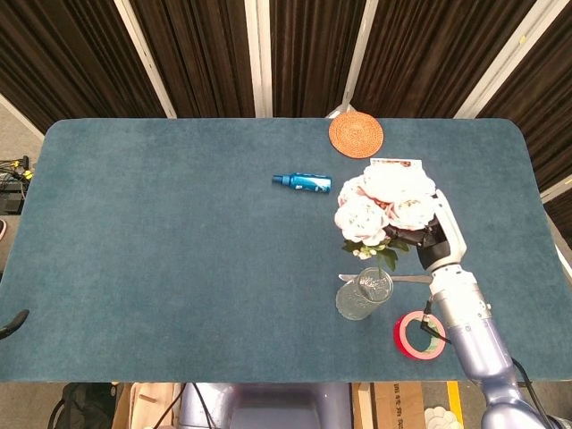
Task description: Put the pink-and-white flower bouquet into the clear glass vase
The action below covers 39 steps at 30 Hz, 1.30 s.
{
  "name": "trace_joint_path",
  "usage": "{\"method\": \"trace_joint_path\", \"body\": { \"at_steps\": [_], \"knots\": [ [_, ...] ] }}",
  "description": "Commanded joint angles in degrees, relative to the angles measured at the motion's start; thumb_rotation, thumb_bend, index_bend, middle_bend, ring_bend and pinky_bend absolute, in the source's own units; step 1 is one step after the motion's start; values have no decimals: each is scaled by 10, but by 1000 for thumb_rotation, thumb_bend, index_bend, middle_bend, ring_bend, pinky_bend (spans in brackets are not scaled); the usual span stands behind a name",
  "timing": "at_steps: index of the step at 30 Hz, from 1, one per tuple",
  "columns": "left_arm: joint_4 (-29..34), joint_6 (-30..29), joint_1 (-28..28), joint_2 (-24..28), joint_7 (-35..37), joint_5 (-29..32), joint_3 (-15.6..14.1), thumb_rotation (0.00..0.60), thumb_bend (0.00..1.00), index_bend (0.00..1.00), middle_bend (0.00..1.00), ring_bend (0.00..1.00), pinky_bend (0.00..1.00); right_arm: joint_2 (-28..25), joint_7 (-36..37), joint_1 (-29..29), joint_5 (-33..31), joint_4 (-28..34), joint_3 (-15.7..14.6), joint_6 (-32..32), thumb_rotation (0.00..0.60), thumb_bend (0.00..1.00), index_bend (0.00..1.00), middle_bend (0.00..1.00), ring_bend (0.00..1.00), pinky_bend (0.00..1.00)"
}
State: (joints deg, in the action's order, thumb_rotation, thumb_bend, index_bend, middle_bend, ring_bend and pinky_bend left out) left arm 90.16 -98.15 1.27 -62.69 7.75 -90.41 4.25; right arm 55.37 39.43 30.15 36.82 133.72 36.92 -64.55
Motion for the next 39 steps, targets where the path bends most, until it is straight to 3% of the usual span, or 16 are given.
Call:
{"method": "trace_joint_path", "body": {
  "at_steps": [1,18,27,31,34,39],
  "knots": [
    [1,0,0,-1,-3,-2,-1,600,220,119,0,0,48,8,10,-11,13,-13,-11,11,600,299,509,439,482,137],
    [4,4,-1,-4,-19,-6,-5,600,220,119,0,0,48,45,99,-94,171,-63,-84,62,600,298,509,439,482,137],
    [5,4,-1,-5,-23,-7,-7,600,220,119,0,0,48,67,134,-101,206,-105,-107,96,600,299,509,438,440,137],
    [4,5,-1,-5,-22,-6,-6,600,220,119,0,0,48,68,151,-107,239,-116,-112,106,600,285,412,386,366,108],
    [4,6,-2,-5,-23,-5,-6,600,220,119,0,0,48,65,172,-114,278,-121,-116,111,600,192,309,300,280,64],
    [4,7,-2,-5,-23,-7,-7,600,220,119,0,0,48,51,208,-129,337,-126,-123,110,600,126,211,211,185,13]
  ]
}}
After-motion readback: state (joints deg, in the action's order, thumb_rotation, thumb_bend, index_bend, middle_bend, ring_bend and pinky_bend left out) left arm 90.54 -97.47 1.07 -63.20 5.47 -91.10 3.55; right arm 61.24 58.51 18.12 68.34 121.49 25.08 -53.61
